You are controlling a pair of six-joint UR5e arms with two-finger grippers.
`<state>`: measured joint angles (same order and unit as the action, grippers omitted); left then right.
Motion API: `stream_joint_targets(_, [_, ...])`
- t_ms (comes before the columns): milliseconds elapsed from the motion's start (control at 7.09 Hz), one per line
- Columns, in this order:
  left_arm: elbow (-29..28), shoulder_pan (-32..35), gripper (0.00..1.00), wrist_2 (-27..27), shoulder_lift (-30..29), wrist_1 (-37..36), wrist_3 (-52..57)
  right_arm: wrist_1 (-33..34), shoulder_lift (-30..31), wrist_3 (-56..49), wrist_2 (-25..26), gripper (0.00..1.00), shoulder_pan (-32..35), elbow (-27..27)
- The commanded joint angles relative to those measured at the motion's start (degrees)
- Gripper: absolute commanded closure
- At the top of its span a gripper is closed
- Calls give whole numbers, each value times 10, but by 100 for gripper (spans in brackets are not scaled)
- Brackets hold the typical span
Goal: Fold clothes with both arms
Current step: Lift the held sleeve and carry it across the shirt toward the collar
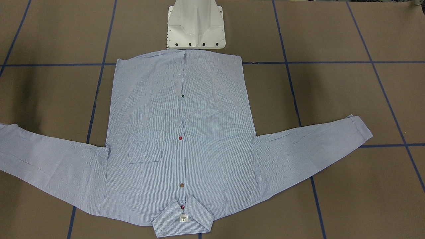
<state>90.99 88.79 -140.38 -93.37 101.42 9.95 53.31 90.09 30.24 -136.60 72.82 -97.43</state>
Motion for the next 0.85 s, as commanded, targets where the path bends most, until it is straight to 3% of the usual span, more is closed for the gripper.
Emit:
stream_joint_targets(0, [0,2,0,0,2,0,1,10,-98,14,-26,100,-59,-17])
stream_joint_targets(282, [-1,3,0,1,2,0,3,131,-255,79,-12,100,-131,-10])
stream_joint_targets(705, [-3,5,0,1,10,0,3,157,-419,148,57,100,-191,70])
